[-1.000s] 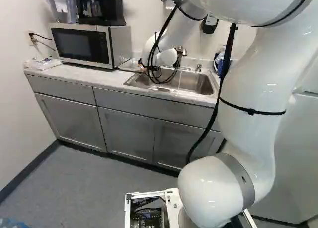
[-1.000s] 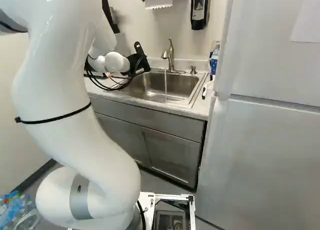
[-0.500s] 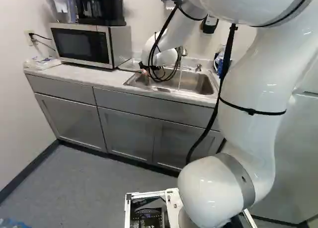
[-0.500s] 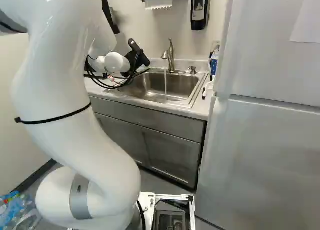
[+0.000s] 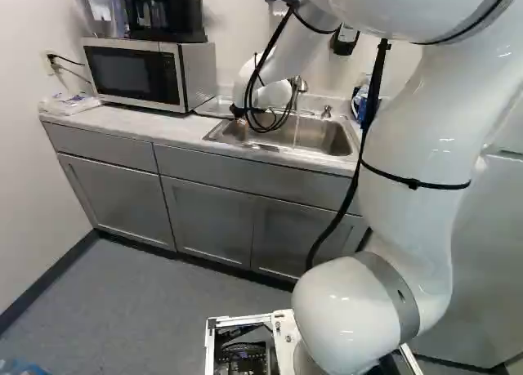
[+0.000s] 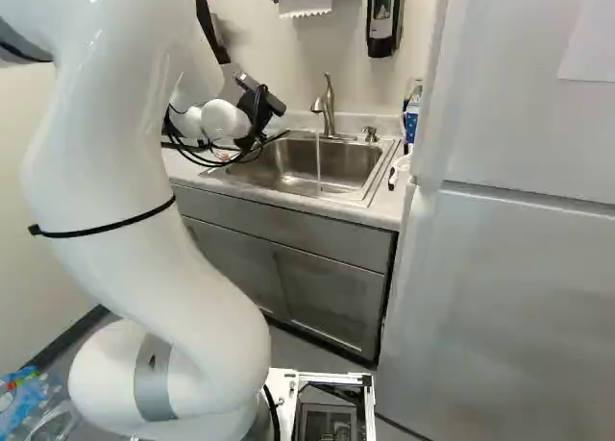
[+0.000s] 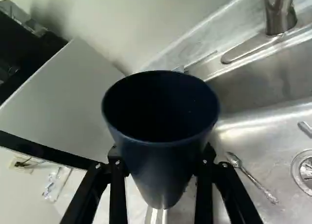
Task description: Rinse the cup and place it in the tray
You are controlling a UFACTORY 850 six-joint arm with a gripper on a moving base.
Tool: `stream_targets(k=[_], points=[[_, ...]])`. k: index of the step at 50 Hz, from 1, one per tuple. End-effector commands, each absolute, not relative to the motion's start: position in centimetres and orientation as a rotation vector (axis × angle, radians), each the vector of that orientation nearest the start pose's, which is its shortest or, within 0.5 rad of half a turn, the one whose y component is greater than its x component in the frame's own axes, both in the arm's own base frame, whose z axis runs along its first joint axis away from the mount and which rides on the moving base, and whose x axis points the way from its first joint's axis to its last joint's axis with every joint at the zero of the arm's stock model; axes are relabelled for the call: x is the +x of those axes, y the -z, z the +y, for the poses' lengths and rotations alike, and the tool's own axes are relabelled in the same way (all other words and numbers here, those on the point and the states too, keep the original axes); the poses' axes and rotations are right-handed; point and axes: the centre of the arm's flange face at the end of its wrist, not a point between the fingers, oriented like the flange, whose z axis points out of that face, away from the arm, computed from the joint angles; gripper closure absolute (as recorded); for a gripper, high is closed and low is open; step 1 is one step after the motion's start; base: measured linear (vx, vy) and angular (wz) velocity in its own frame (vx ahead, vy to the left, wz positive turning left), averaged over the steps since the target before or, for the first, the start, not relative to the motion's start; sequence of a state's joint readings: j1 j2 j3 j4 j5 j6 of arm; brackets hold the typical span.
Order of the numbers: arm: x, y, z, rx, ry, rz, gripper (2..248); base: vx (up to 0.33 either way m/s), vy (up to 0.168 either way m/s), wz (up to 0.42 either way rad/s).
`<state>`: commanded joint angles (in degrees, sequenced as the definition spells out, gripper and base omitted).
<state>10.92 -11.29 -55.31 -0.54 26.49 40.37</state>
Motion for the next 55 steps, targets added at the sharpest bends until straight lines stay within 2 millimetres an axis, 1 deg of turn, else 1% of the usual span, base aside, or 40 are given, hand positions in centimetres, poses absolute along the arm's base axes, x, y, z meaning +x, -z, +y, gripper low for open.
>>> stream_targets(k=[55], points=[[55.48,-51.43,10.74,-2.426,1.695,-0.092,126,0.000,0.000,0.000]])
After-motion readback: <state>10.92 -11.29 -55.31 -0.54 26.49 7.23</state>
